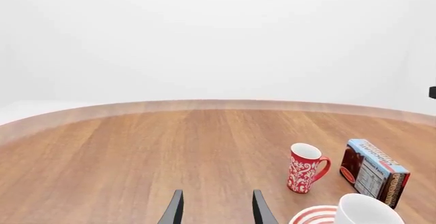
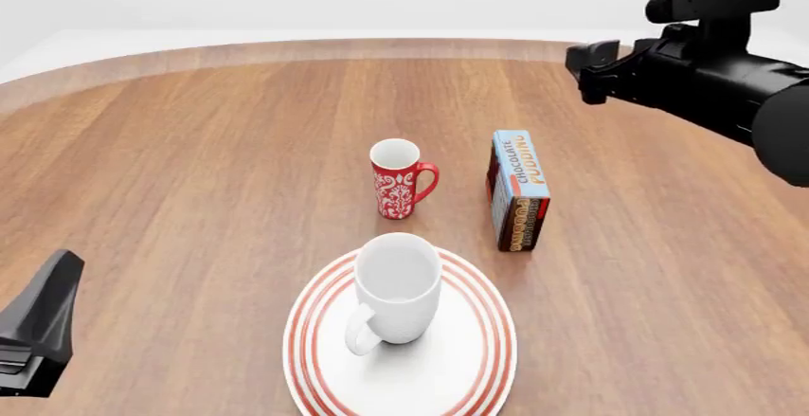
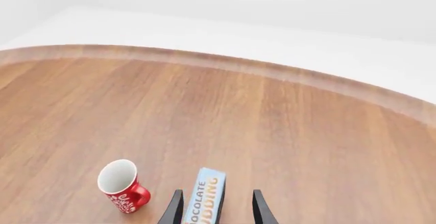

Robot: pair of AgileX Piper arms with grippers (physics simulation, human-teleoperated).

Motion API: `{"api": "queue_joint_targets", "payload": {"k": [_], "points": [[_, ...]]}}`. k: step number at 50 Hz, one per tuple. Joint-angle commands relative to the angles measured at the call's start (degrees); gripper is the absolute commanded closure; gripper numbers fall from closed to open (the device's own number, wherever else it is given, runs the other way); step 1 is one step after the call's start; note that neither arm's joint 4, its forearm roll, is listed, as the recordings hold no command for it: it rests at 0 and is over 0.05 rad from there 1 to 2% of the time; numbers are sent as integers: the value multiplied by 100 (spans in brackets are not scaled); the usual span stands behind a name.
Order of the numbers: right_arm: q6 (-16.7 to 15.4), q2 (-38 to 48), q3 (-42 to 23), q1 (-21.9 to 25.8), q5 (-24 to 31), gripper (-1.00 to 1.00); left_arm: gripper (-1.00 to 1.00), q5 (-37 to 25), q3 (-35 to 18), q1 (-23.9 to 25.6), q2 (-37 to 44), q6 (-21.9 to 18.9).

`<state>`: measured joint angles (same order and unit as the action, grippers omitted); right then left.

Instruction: Pick up the white mug and put it on the plate, and put the chocolate pudding to the right of the plate.

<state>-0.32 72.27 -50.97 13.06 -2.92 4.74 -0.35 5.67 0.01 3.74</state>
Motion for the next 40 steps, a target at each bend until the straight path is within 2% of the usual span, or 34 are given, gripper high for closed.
{"api": "queue_joint_targets", "payload": {"k": [1,40], "points": [[87,238,-111,1,-6,-100,-100,6,3,0,0,22],[430,932,-605,103,109,-100,-100,22,7,-8,0,147]]}}
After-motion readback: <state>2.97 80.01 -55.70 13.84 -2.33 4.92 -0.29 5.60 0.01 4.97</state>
